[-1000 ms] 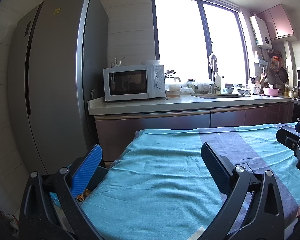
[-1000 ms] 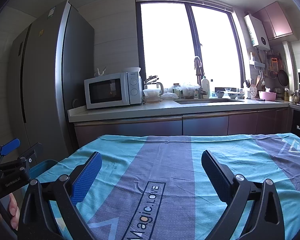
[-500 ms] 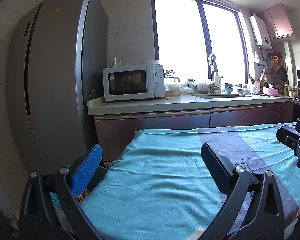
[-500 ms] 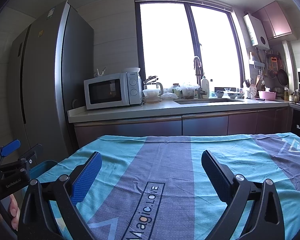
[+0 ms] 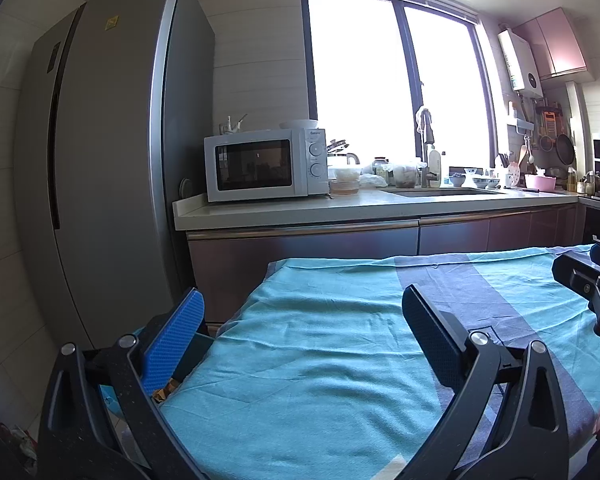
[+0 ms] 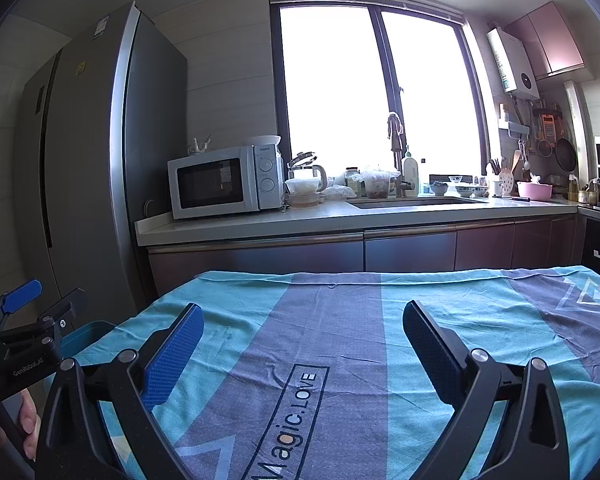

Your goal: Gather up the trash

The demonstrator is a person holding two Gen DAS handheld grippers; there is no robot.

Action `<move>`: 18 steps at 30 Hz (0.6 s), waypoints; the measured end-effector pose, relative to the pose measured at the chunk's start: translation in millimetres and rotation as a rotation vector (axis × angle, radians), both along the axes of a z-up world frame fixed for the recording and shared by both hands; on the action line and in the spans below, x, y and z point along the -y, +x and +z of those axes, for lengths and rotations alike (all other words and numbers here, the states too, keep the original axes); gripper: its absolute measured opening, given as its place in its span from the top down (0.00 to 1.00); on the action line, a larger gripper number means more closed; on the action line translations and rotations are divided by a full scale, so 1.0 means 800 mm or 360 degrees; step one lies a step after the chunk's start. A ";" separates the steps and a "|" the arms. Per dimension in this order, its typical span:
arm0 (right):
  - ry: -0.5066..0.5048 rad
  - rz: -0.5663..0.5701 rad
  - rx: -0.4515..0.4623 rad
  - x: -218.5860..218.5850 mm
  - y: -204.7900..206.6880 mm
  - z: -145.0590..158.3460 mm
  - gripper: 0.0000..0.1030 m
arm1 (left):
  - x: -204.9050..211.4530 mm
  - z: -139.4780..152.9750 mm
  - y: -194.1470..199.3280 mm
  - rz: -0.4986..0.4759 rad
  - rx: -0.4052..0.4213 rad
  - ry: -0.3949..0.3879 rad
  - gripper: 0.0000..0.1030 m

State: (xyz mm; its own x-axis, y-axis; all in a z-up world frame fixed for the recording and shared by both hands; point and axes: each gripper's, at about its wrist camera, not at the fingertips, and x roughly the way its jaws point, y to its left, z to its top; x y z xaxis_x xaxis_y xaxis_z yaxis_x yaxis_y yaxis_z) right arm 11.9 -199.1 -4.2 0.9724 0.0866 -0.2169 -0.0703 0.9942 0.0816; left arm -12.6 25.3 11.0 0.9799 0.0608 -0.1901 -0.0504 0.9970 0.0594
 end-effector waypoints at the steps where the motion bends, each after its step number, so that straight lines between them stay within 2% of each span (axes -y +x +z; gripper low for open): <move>1: 0.0001 0.0001 -0.0001 0.000 0.000 0.000 0.06 | 0.001 0.000 0.000 -0.0003 -0.0001 -0.0002 0.05; 18: 0.0012 0.0001 -0.0002 0.006 0.002 -0.001 0.06 | 0.007 -0.004 0.007 -0.0032 -0.0004 0.0000 0.05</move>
